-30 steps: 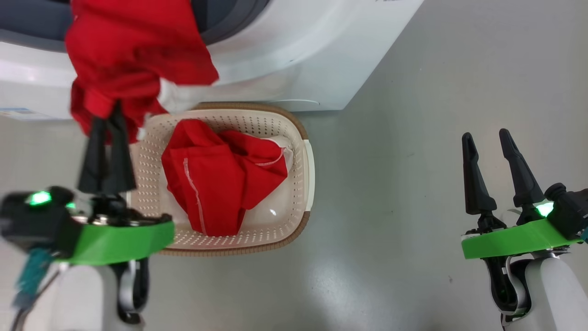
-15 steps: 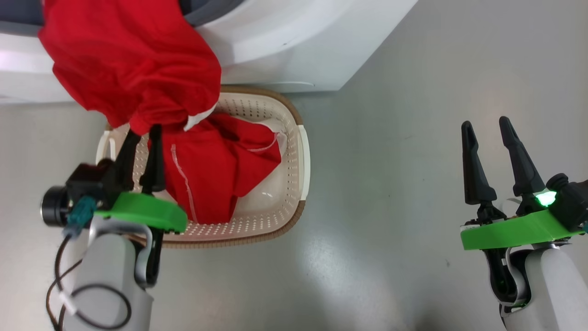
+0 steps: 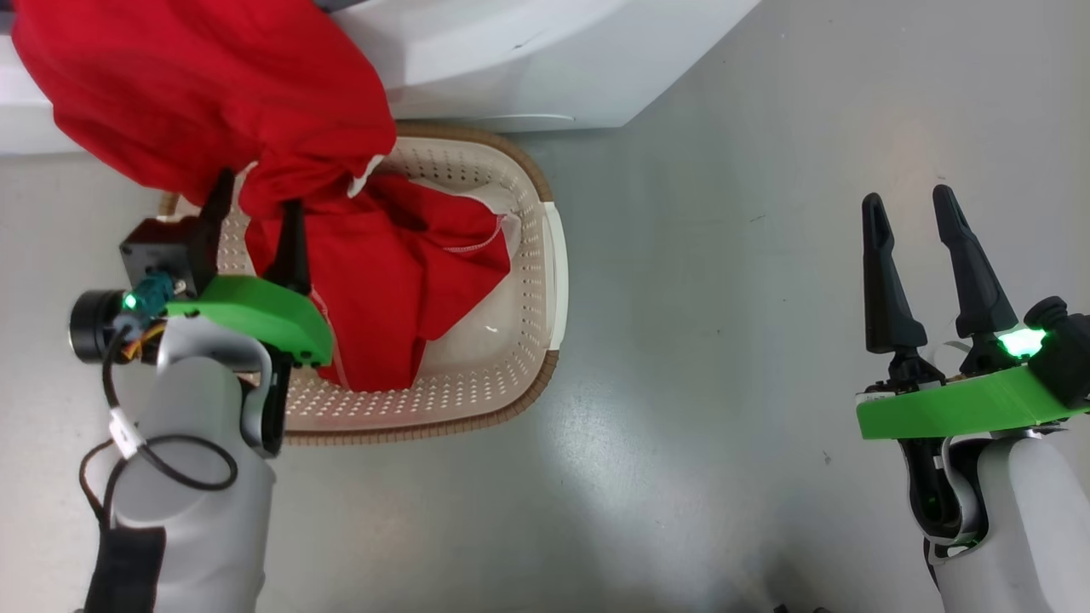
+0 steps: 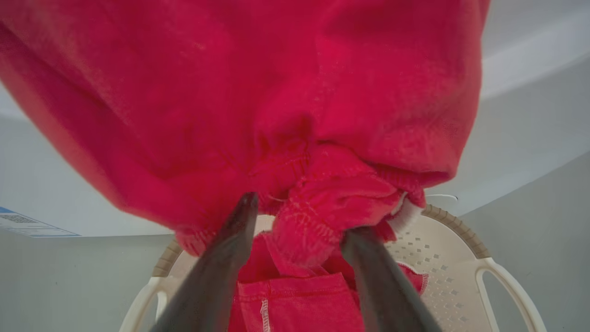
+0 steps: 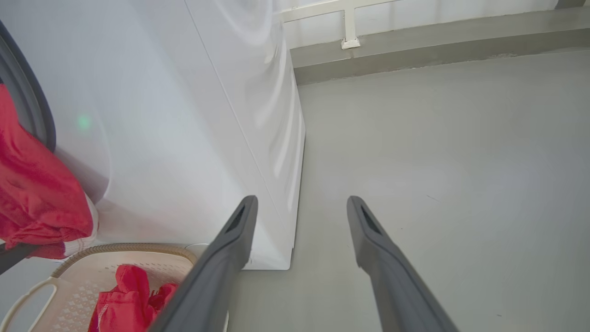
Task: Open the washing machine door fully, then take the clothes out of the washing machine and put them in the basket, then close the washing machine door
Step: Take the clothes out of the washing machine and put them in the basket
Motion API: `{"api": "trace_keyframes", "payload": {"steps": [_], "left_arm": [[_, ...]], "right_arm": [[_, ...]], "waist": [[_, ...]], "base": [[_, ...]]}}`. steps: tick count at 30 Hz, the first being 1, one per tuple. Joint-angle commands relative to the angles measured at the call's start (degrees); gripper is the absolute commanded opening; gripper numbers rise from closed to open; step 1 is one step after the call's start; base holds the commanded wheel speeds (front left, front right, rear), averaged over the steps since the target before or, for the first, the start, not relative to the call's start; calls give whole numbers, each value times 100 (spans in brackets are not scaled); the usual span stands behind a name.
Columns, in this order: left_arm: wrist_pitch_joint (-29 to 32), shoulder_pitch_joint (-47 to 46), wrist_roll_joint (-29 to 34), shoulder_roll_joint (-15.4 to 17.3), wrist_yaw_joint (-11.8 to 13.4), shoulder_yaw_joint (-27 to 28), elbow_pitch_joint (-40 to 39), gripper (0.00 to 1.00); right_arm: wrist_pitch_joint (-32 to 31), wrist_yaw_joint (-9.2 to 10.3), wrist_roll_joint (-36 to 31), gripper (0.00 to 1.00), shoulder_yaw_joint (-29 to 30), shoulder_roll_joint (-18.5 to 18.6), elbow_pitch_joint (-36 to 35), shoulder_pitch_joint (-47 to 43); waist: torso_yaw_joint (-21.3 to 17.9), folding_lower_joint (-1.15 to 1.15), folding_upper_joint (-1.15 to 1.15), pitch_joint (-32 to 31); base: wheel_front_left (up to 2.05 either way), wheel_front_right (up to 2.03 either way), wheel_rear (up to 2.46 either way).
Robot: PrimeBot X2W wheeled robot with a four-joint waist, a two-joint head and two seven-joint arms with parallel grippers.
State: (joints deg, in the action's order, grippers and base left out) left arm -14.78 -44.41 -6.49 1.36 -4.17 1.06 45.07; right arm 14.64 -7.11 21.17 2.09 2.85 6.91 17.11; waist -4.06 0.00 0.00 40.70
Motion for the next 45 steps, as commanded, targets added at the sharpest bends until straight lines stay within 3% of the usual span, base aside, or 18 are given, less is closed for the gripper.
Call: {"api": "trace_keyframes", "payload": {"steps": [1,3,10,26,45], "left_arm": [[-22,-21,77,152,-56,160,19,92],[-22,-78,70,152,-59,152,105,100],[-22,72,-7,152,-97,114,58,100],[-22,1113,-320,152,-145,-50,-1336,100],[-22,2603,-387,152,244,39,-3458,100]], "right_arm": [[36,-37,-6,100,-125,3,-141,-21],[36,-37,-14,100,-123,3,-138,-16],[36,-37,-50,100,-106,3,-106,-64],[36,-37,-172,100,-107,3,-58,-241],[36,-37,-270,100,-58,3,-69,-440]], "waist": [[1,0,0,27],[5,0,0,30],[65,0,0,-74],[253,0,0,-434],[325,0,0,-653]], "base": [[0,0,0],[0,0,0],[0,0,0],[0,0,0],[0,0,0]]}}
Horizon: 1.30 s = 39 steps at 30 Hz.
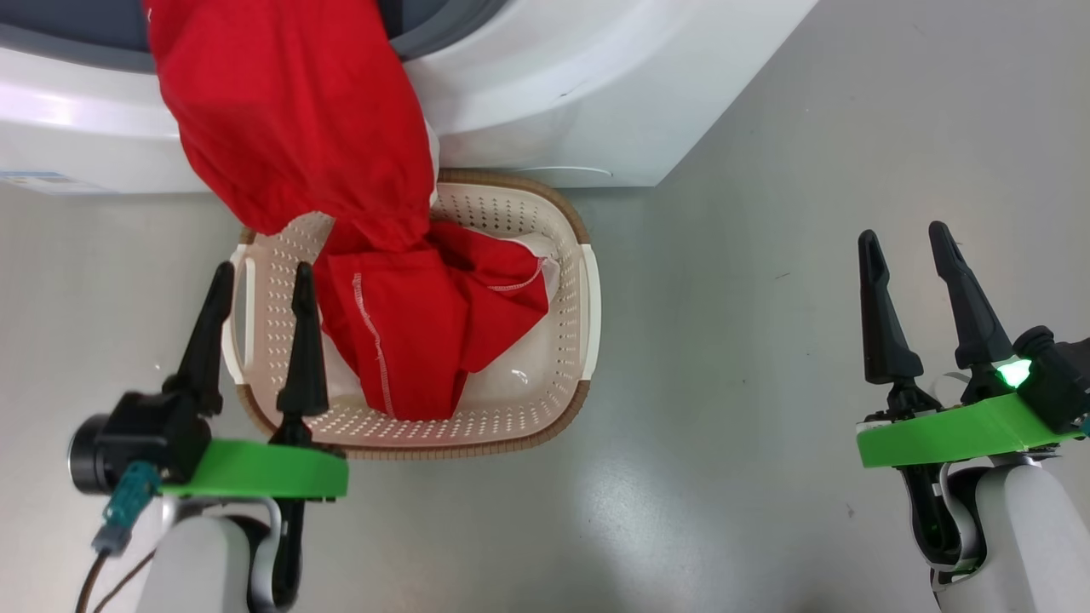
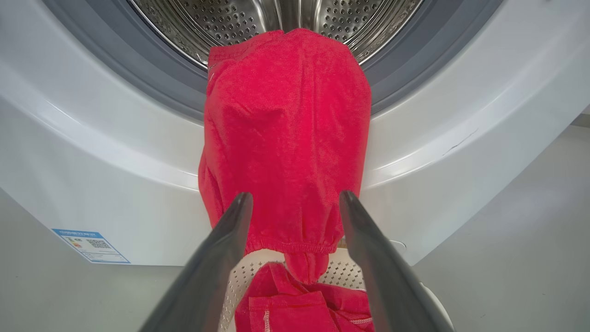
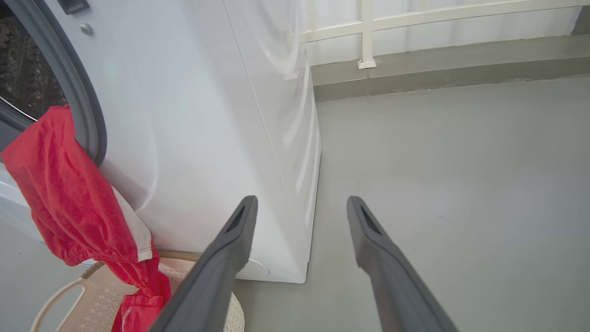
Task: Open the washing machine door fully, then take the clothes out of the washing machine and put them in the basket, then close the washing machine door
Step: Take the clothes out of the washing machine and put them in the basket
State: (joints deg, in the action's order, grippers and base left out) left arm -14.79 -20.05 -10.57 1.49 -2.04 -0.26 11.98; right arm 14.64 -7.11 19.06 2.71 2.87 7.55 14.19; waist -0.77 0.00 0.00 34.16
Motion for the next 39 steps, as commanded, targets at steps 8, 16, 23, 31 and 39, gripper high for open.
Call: {"api": "trace_keyframes", "payload": {"steps": [8,16,23,31,39], "left_arm": [[-21,400,35,139,106,184,-503,100],[-21,291,14,139,117,178,-471,100],[-21,-161,191,139,-101,105,-272,100],[-21,-1314,464,297,-272,138,279,100],[7,-2669,529,554,-321,103,1524,100]], "right_arm": [[36,-37,-66,100,-87,0,-133,-143],[36,-37,-61,100,-101,0,-145,-125],[36,-37,-68,100,-67,0,-155,-122],[36,-37,-72,100,-92,0,-159,-75],[36,-37,-16,100,-157,0,-152,-34]], "waist": [[6,0,0,6],[-1,0,0,26],[62,0,0,64],[54,0,0,114],[-48,0,0,179]], "base": [[0,0,0],[0,0,0],[0,0,0],[0,0,0],[0,0,0]]}}
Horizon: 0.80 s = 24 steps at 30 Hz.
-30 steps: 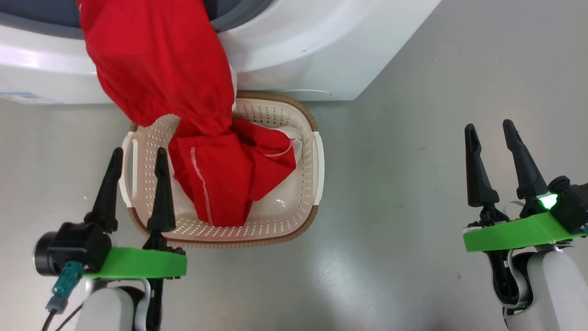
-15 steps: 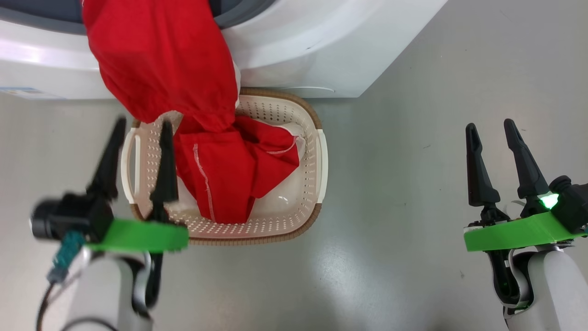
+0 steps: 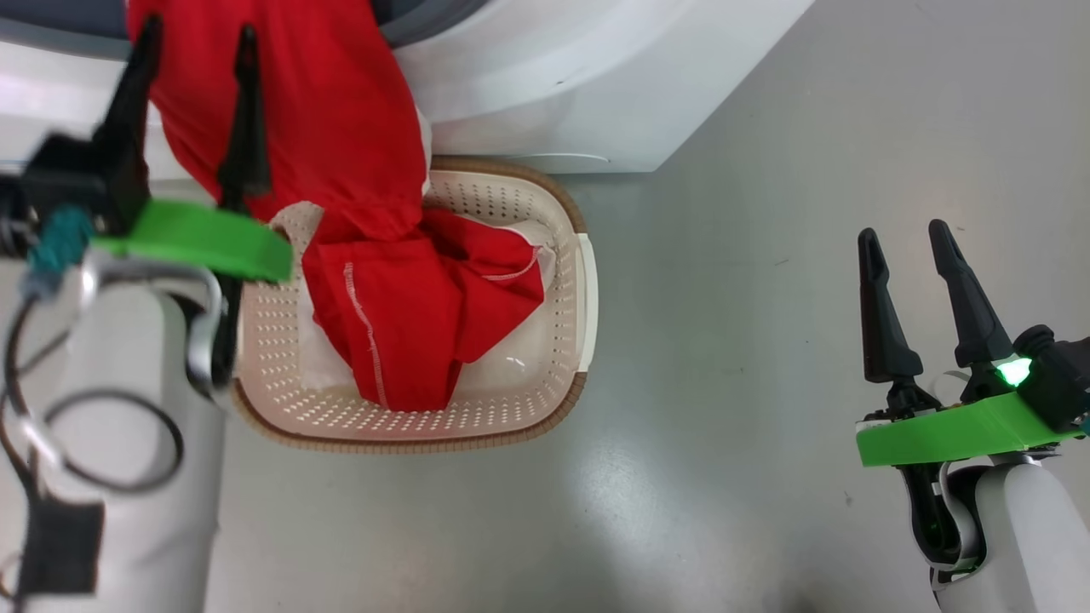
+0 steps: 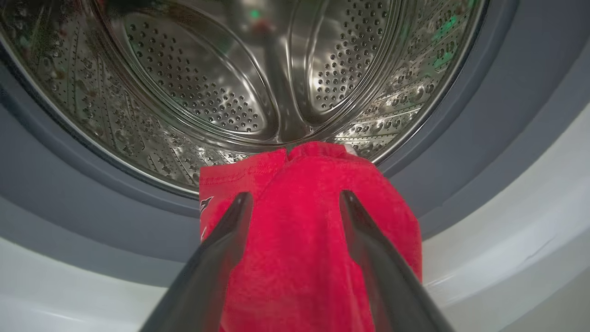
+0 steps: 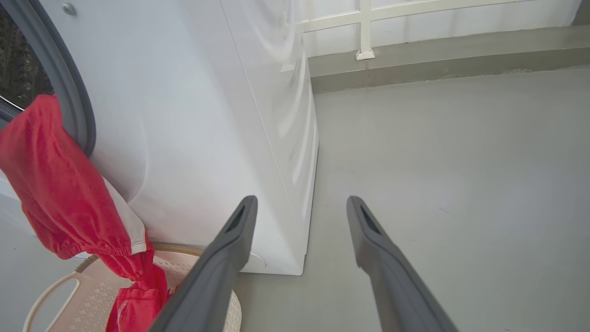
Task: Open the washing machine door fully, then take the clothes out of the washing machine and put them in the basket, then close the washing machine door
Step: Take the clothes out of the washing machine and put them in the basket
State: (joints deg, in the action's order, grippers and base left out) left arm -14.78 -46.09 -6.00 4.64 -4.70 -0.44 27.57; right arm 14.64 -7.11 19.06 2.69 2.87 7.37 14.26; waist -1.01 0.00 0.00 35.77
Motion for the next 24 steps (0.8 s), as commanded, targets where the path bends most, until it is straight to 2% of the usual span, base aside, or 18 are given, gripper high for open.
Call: {"api": "trace_keyframes", "payload": {"steps": [1,14,21,22,23,24], "left_arm": [[38,-225,72,274,-70,98,144,100],[689,-1655,-298,546,-258,-253,2153,100],[649,-2087,-313,570,-271,-521,2870,100],[628,-2129,-309,579,-272,-551,2960,96],[599,-2167,-318,584,-273,-570,3043,79],[569,-2202,-321,592,-273,-591,3122,49]], "right_arm": [[36,-37,-6,100,-163,0,-135,-39],[36,-37,113,100,-216,0,-151,-24],[36,-37,126,100,-237,0,-153,-16],[36,-37,128,100,-246,0,-153,-12],[36,-37,132,100,-252,0,-154,-9],[36,-37,137,100,-255,0,-156,-7]], "waist": [[-40,0,0,28],[-205,0,0,115],[-240,0,0,101],[-247,0,0,98],[-256,0,0,94],[-263,0,0,91]], "base": [[0,0,0],[0,0,0],[0,0,0],[0,0,0],[0,0,0],[0,0,0]]}}
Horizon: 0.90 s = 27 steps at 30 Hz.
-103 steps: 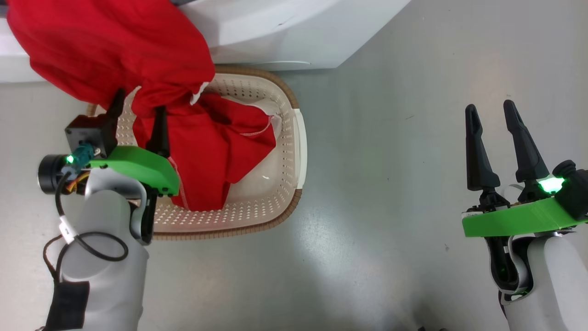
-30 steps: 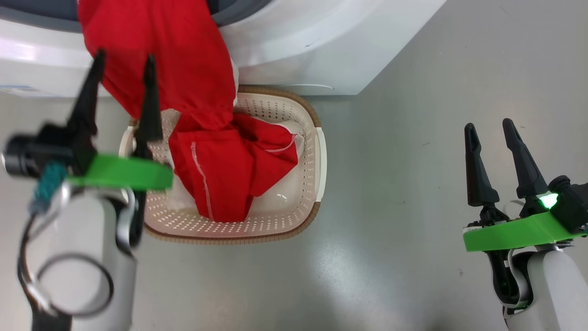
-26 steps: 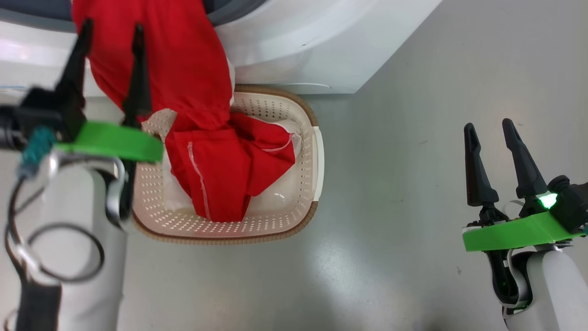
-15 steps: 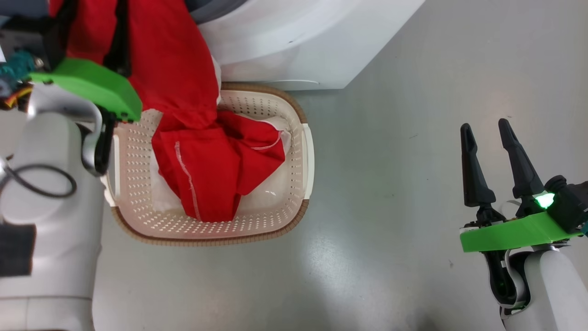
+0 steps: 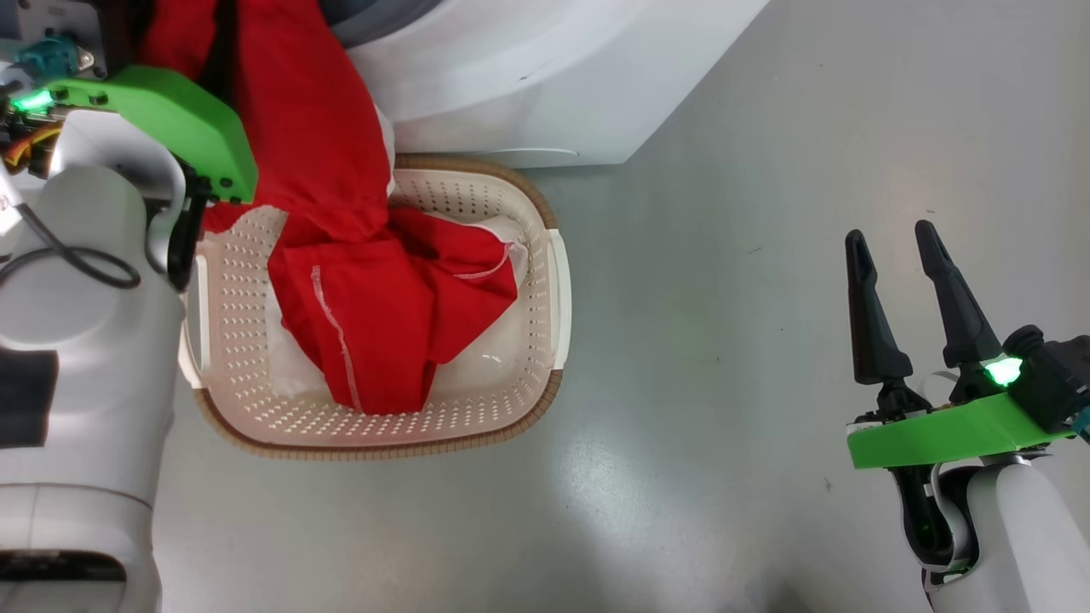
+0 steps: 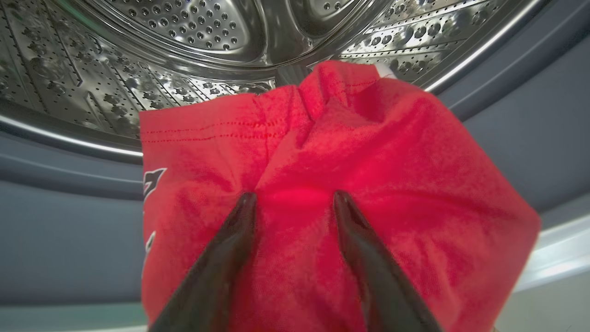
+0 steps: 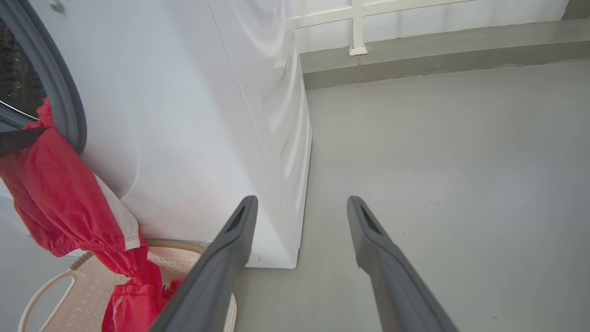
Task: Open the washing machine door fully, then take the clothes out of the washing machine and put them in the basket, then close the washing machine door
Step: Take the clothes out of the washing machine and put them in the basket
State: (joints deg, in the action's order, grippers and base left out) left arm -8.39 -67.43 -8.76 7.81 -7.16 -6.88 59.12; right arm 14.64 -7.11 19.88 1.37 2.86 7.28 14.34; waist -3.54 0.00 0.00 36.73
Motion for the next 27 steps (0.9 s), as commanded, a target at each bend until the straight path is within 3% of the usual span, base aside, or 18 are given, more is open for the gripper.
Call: {"api": "trace_keyframes", "payload": {"steps": [1,2,3,4,6,12,17,27], "left_arm": [[-102,-103,-43,284,-28,29,39,39],[-102,-103,-43,284,-28,29,39,39],[-134,-137,-44,289,-28,10,108,29],[-168,-165,-47,293,-28,-8,173,11],[-242,-215,-46,303,-29,-45,284,0],[-491,-271,-142,261,-30,-67,456,0],[-647,-98,-376,182,-31,97,144,0],[-660,1564,-506,-141,39,916,-2776,0]], "right_arm": [[36,-37,59,100,-123,1,-150,-13],[36,-37,59,100,-123,1,-150,-13],[36,-37,62,100,-121,1,-152,-12],[36,-37,65,100,-119,1,-152,-12],[36,-37,70,100,-111,1,-154,-11],[36,-37,70,100,-88,1,-152,-18],[36,-37,60,100,-62,1,-152,-36],[36,-37,31,100,-43,1,-155,-96]], "waist": [[-15,0,0,-6],[-15,0,0,-6],[-18,0,0,-5],[-21,0,0,-7],[-21,0,0,-6],[21,0,0,-33],[63,0,0,-100],[172,0,0,-218]], "base": [[0,0,0],[0,0,0],[0,0,0],[0,0,0],[0,0,0],[0,0,0],[0,0,0],[0,0,0]]}}
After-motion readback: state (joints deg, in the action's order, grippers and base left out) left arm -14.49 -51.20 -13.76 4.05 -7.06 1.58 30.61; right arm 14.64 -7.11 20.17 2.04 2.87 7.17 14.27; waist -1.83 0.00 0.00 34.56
